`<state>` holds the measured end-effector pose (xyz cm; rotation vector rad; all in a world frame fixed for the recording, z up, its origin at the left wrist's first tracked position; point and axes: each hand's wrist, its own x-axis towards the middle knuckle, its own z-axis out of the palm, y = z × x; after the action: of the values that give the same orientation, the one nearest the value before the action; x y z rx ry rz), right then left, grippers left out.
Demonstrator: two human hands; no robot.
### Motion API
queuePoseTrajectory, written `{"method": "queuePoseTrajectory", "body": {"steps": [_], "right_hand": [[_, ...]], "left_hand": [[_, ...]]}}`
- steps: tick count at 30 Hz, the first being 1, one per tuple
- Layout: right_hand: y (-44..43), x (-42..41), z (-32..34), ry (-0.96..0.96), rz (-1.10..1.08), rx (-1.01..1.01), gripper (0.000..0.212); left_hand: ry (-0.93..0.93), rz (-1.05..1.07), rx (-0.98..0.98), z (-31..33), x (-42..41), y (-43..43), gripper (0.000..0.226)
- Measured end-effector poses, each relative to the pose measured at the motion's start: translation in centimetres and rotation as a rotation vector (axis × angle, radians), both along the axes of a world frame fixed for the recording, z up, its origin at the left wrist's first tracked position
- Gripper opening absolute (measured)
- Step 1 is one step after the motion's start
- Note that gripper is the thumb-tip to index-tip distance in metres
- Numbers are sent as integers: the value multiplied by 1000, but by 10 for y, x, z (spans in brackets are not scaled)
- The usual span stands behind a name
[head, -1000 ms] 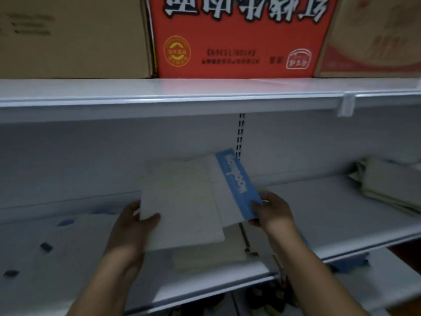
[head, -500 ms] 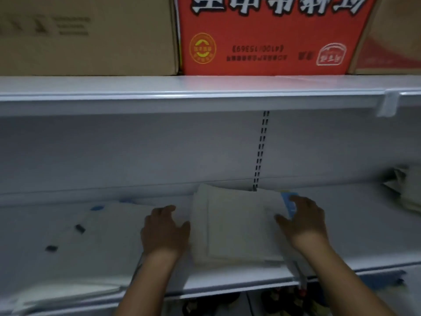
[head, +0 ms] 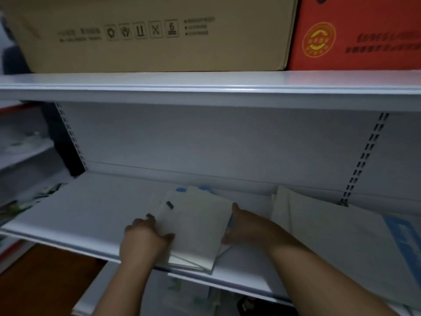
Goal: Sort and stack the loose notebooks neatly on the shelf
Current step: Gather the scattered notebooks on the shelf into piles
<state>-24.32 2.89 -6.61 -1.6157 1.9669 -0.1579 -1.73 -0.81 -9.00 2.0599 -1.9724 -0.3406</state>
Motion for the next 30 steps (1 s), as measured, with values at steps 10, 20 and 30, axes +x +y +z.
{"method": "queuePoseTrajectory", "body": {"steps": [10,20,30], "right_hand": [[-5,-5,-9,168,-101,-49,78],[56,-55,31,-491,-535,-652,18],[222,-210,8,-368,-1144,-717,35]], "left_hand": [[146,27,43,15,9,10,37],[1269,-1,120,70,-54,39,3],[1060,-239,285,12,-222,79,32]]}}
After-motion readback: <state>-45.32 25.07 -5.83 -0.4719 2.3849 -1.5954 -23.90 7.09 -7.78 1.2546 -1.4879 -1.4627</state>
